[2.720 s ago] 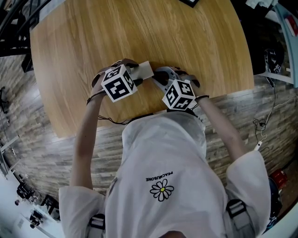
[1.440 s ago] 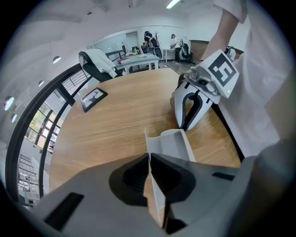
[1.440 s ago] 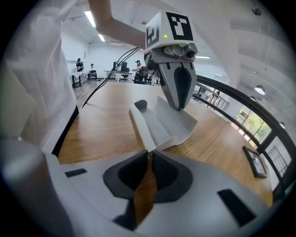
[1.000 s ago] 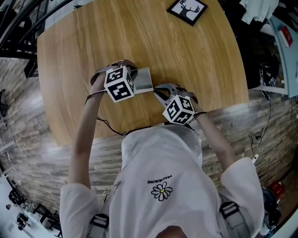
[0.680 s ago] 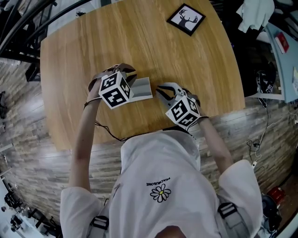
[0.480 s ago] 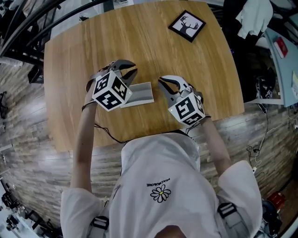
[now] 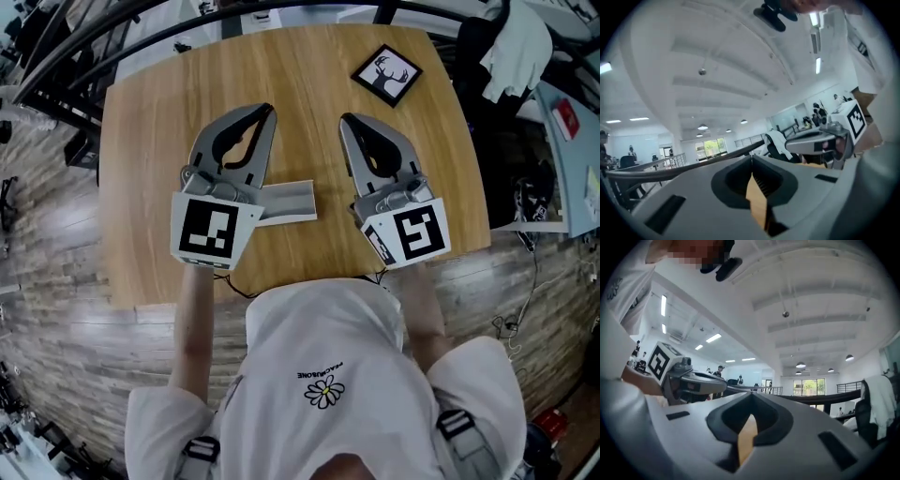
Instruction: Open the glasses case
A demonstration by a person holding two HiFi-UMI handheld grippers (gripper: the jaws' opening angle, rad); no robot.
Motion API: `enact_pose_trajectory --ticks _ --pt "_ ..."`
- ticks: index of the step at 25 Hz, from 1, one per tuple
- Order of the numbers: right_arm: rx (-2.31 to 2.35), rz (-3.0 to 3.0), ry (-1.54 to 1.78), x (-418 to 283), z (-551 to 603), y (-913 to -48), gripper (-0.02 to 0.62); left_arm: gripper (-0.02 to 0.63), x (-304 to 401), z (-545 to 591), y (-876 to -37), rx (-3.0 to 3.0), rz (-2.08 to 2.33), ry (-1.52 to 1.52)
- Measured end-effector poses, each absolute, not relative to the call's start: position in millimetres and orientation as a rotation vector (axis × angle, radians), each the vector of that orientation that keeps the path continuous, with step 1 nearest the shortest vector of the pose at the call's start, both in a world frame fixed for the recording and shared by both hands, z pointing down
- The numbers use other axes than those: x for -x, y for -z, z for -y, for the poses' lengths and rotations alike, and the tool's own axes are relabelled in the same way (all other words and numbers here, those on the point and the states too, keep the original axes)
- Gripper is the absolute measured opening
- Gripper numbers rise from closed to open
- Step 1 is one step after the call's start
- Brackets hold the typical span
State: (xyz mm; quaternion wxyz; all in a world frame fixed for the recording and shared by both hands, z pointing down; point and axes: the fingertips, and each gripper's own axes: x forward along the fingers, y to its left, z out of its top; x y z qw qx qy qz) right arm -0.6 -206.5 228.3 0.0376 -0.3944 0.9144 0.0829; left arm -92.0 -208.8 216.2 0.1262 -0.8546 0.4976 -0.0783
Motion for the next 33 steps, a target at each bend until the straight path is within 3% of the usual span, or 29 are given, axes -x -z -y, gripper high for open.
enact_pose_trajectory --ticks 10,33 --pt "1.403 -2.603 -0.326 1 181 -203 0.008 0.017 134 164 -215 2.22 -2.04 -0.112" --pt "1.39 -2.612 -0.325 2 173 -199 0.008 0.017 138 158 -210 2.198 -2.082 -0.133"
